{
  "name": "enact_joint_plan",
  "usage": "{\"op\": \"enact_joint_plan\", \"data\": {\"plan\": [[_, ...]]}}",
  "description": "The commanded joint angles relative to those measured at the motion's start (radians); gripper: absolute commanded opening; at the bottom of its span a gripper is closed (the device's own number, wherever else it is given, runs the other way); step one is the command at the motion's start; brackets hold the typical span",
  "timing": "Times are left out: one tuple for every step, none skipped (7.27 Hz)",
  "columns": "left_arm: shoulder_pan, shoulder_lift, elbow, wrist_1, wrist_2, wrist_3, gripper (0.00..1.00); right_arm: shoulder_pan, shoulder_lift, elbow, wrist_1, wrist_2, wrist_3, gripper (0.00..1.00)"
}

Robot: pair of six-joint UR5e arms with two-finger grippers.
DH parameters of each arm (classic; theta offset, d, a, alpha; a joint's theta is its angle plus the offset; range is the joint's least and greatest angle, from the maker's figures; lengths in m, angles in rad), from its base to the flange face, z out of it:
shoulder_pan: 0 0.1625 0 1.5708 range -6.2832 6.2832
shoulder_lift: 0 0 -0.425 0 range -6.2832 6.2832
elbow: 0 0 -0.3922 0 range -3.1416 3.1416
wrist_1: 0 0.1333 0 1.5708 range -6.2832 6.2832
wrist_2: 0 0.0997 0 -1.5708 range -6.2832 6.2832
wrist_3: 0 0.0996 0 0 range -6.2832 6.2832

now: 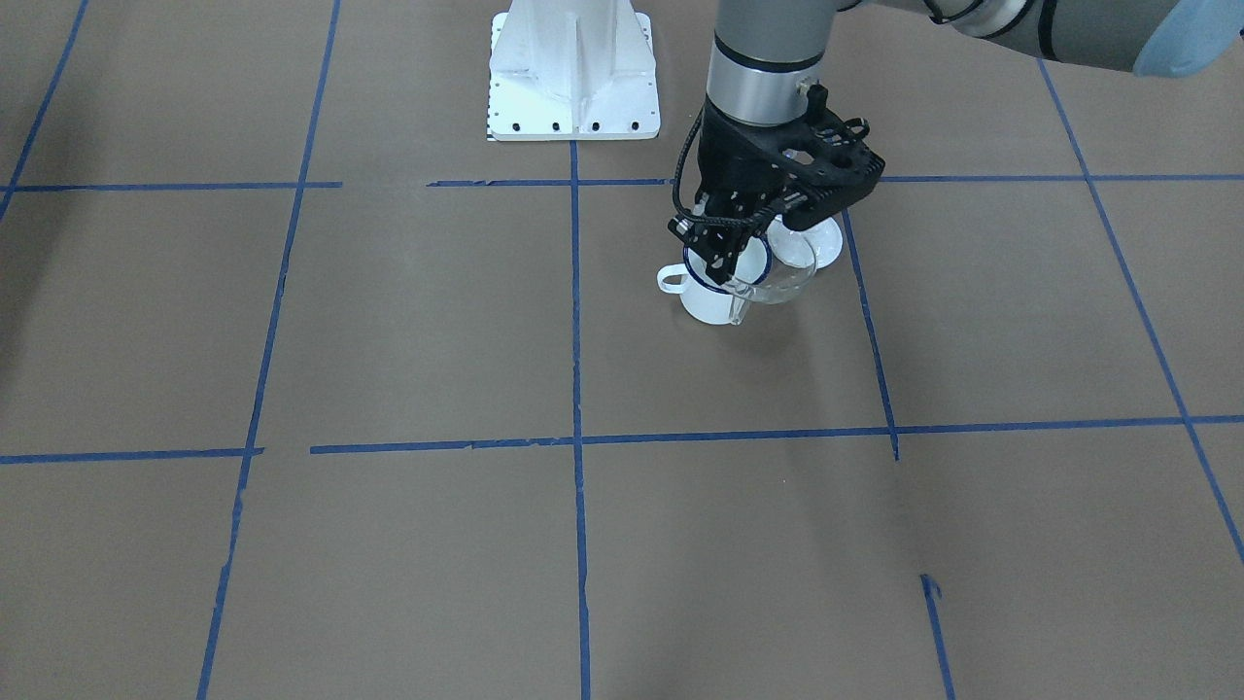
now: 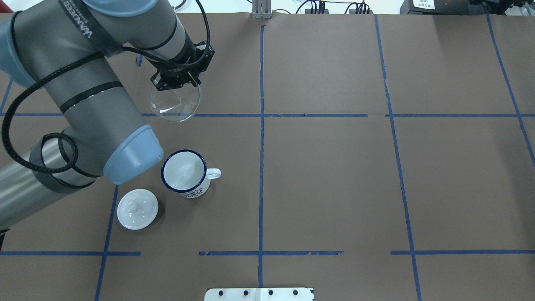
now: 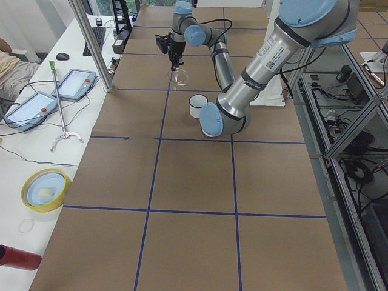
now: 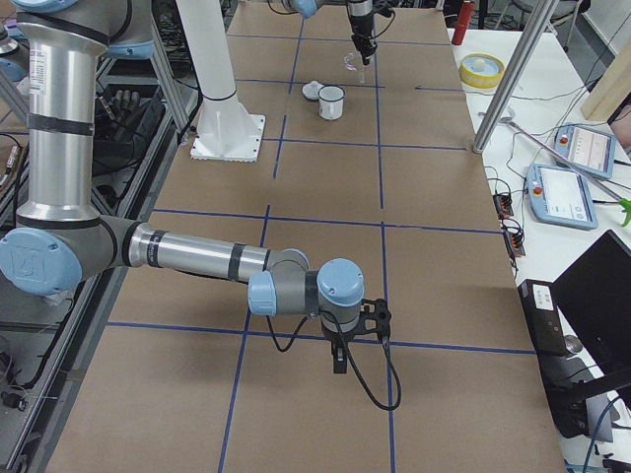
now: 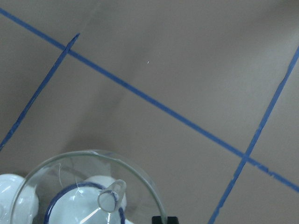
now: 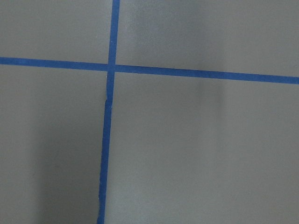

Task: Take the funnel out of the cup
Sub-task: 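Lift the glass funnel up out of the mug with the left gripper, then carry the funnel farther from the robot and set it on the table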

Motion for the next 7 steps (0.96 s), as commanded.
{"op": "enact_joint_plan", "data": {"plan": [[-0.04, 0.104, 0.156, -0.518, 0.061, -0.15, 0.0, 0.0, 0.0, -0.001, 0.0, 0.0, 0.0, 1.0], [-0.04, 0.138, 0.24, -0.726, 0.116, -0.217, 0.0, 0.0, 0.0, -0.001, 0.0, 0.0, 0.0, 1.0], [-0.04, 0.187, 0.32, -0.982, 0.156, -0.236, 0.0, 0.0, 0.0, -0.001, 0.0, 0.0, 0.0, 1.0], [-0.04, 0.219, 0.407, -1.168, 0.208, -0.238, 0.0, 0.0, 0.0, -0.001, 0.0, 0.0, 0.0, 1.0], [-0.037, 0.217, 0.478, -1.243, 0.242, -0.241, 0.0, 0.0, 0.0, -0.001, 0.0, -0.002, 0.0, 1.0], [-0.031, 0.221, 0.524, -1.341, 0.255, -0.256, 0.0, 0.0, 0.0, -0.001, 0.0, -0.002, 0.0, 1.0], [-0.001, 0.22, 0.575, -1.407, 0.305, -0.259, 0.0, 0.0, 0.0, -0.001, 0.0, 0.0, 0.0, 1.0]]}}
